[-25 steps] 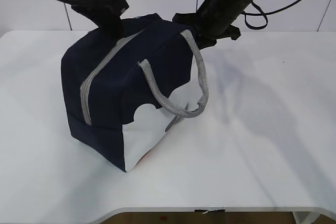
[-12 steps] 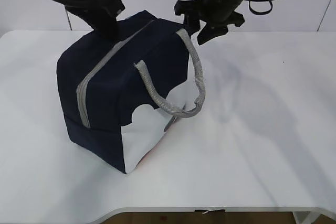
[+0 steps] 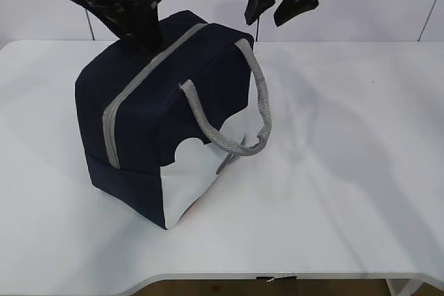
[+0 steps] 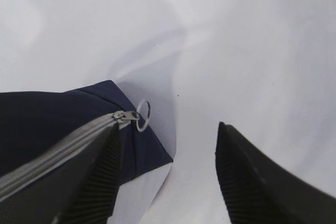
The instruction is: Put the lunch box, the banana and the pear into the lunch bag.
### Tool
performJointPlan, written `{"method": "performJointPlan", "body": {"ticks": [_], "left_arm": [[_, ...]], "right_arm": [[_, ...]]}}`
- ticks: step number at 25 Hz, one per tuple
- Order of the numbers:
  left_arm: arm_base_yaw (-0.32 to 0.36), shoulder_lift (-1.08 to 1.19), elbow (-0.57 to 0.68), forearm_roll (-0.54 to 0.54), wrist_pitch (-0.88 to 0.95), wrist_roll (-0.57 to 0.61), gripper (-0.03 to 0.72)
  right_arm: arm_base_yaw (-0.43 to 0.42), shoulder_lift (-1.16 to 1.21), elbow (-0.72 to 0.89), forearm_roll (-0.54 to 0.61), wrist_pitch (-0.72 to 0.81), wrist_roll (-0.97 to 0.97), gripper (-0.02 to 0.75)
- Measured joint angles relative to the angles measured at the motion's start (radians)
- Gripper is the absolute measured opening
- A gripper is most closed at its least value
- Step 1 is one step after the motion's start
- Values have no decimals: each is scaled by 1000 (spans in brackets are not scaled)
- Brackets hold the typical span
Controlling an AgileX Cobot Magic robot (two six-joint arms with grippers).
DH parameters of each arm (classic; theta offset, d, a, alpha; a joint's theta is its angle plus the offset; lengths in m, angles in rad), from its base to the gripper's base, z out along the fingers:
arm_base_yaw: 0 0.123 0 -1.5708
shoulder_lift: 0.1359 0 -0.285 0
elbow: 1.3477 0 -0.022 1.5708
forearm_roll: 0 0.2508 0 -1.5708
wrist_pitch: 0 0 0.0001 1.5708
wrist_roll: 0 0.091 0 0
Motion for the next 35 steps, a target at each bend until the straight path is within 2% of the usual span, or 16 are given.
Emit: {"method": "performJointPlan", "body": {"ticks": [6, 9, 18, 25, 32, 35], "left_arm": [[0, -13, -65, 43, 14, -81, 456], [0, -29, -67, 45, 18, -109, 454], [0, -159, -60, 58, 20, -142, 426], [0, -332, 97, 119, 21, -148, 412], [0, -539, 270, 152, 26, -149, 356], [0, -616, 315, 146, 26, -149, 303]], "right_arm": [[0, -74, 2, -7, 2, 0, 464], [0, -130, 62, -12, 2, 0, 465], [0, -473, 525, -131, 2, 0, 463], [0, -746, 793, -178, 2, 0, 460], [0, -971, 1021, -178, 2, -2, 459], [0, -1064, 1118, -178, 2, -2, 459]]}}
